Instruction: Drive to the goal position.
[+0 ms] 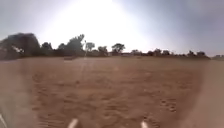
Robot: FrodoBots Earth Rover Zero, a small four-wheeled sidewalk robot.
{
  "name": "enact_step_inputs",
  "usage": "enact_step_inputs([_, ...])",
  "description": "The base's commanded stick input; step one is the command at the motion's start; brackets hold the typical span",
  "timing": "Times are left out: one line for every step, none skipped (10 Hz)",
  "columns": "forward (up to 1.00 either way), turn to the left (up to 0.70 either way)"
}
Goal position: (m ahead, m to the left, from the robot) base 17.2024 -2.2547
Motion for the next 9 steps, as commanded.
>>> enact_step_inputs([1.0,0.0])
enact_step_inputs([1.0,0.0])
enact_step_inputs([1.0,0.0])
enact_step_inputs([1.0,0.0])
enact_step_inputs([1.0,0.0])
enact_step_inputs([1.0,0.0])
enact_step_inputs([1.0,0.0])
enact_step_inputs([1.0,0.0])
enact_step_inputs([1.0,0.0])
